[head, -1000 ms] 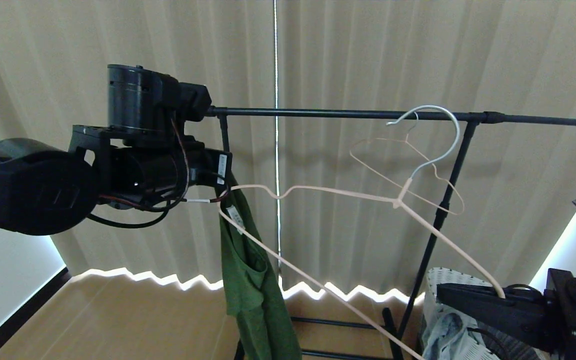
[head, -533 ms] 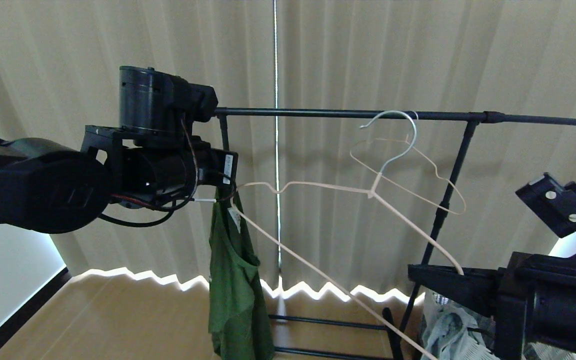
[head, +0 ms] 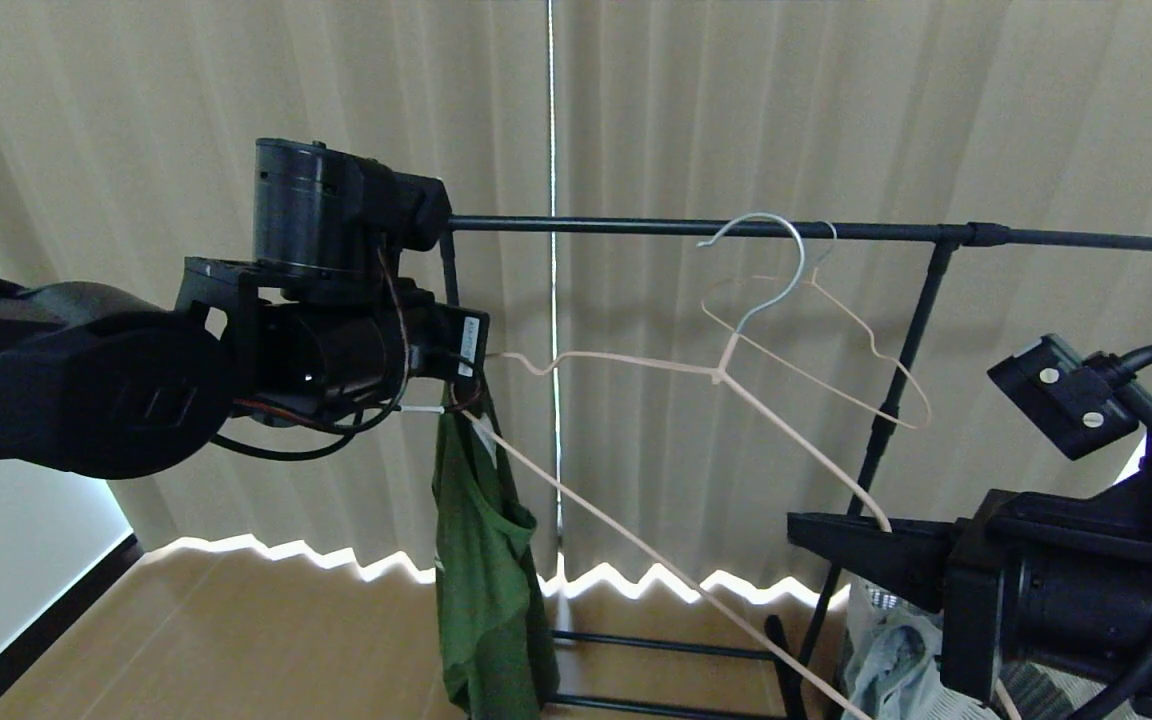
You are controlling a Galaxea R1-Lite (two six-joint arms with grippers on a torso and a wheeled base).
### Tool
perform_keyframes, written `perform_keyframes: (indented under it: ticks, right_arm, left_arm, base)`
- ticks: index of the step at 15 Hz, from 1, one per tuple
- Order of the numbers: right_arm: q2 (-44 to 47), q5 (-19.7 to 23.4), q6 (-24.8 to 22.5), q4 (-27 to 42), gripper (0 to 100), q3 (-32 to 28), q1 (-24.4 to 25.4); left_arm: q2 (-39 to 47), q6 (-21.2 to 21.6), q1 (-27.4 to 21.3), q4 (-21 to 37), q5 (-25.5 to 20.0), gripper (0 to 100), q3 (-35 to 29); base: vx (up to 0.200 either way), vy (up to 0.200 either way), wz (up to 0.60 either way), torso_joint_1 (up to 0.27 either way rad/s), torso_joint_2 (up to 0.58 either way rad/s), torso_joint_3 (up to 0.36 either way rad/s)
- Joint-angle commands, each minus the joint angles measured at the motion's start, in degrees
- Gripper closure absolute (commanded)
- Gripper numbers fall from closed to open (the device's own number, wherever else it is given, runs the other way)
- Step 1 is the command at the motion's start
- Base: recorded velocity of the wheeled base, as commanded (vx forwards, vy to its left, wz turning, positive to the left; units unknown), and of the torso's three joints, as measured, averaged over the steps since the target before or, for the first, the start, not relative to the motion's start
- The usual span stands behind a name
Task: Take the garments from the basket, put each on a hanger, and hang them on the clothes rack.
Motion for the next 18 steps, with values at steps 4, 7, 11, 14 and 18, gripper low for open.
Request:
perform_keyframes:
  ticks: [4,7,11,14,18]
  right_arm:
    - [5.2,-4.06,0.01,-0.08,100,-3.01,-0.05]
    - [8.72,-5.03,0.1,-0.35,100,-6.0,-0.05]
    - [13.2,-8.19,-0.16,-5.01,100,-6.7,-0.05]
    - [16.8,-9.34,-0.07,-5.09,100,-8.46,-0.05]
    - [20.4,-11.18,0.01,-5.09,100,-12.59,-0.05]
  left_arm:
    - [-0.41,0.21,-0.21,0.21,2.14,100,-0.11]
    - [-0.59,0.13,-0.3,0.38,3.02,100,0.33]
    - [-1.55,0.13,-0.21,0.47,4.69,100,0.33]
    - [-3.49,0.21,-0.21,0.56,5.21,100,1.03]
    - [-7.18,0.13,-1.61,0.38,5.3,100,4.63]
  base:
    - [0.0,0.0,0.0,0.0,0.0,0.0]
    - [0.0,0.0,0.0,0.0,0.0,0.0]
    - [0.0,0.0,0.0,0.0,0.0,0.0]
    - [0.0,0.0,0.0,0.0,0.0,0.0]
    - [0.0,0.0,0.0,0.0,0.0,0.0]
